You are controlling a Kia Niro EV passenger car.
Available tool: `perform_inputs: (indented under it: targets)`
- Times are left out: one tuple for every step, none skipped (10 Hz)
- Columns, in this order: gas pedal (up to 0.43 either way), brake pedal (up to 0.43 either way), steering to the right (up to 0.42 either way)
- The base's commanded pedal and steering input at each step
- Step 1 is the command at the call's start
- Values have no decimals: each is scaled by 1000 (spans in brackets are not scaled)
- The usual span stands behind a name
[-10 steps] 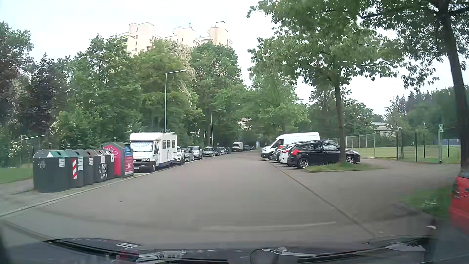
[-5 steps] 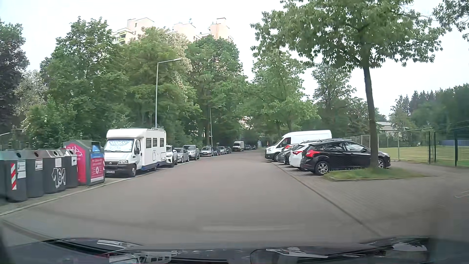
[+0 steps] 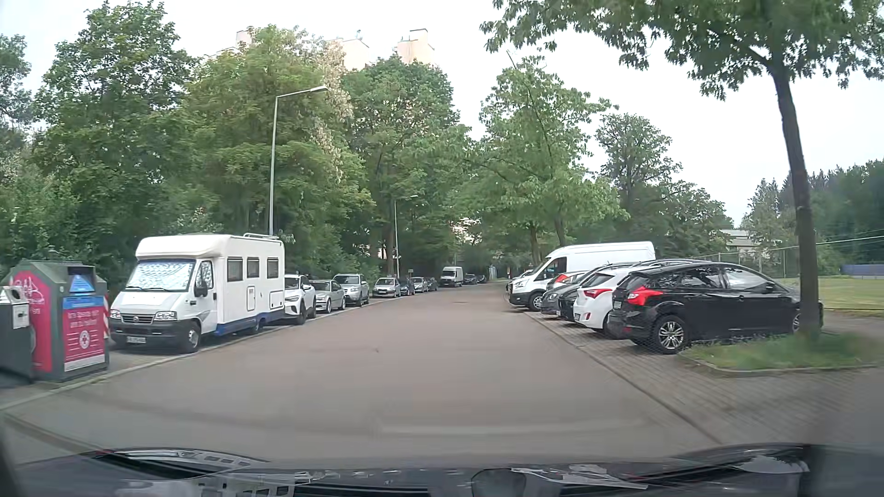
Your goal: Follow the waypoints while adhering to traffic rules and regulations
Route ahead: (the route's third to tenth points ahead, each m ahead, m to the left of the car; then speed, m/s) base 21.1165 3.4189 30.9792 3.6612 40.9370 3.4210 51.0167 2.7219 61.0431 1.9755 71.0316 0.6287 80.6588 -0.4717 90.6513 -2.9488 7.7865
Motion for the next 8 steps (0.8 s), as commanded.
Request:
perform_inputs:
  targets:
    - [79, 0, -5]
    - [79, 0, -4]
    - [79, 0, -3]
    - [79, 0, -3]
    - [87, 0, -2]
    - [87, 0, -1]
    - [87, 0, -1]
    - [87, 0, 0]
